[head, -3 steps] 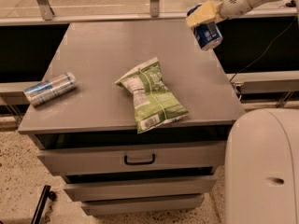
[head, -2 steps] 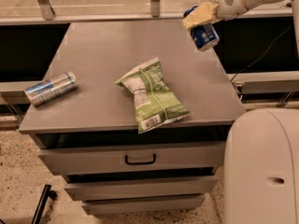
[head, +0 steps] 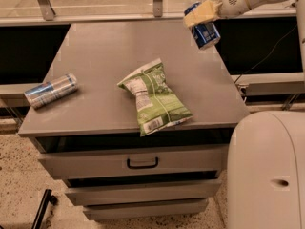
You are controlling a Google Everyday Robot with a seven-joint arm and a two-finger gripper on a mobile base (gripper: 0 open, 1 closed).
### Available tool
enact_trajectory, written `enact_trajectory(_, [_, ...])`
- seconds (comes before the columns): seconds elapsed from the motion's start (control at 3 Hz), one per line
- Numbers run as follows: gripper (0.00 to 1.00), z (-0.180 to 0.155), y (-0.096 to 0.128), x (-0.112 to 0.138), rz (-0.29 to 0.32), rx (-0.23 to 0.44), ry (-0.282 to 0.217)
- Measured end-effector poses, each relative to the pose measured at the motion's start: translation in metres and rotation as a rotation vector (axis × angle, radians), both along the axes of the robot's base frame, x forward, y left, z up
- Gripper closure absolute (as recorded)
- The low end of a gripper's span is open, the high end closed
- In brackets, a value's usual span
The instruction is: Place pepsi can upright
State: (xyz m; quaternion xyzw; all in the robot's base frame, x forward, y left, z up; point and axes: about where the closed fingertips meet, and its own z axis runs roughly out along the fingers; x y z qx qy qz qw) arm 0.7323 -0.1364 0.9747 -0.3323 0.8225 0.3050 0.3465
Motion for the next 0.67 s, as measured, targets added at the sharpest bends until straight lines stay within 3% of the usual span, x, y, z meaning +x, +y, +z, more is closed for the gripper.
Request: enact_trajectory(0.67, [1.00, 0.039, 0.010, -0.004, 0.211, 0.138, -0.335])
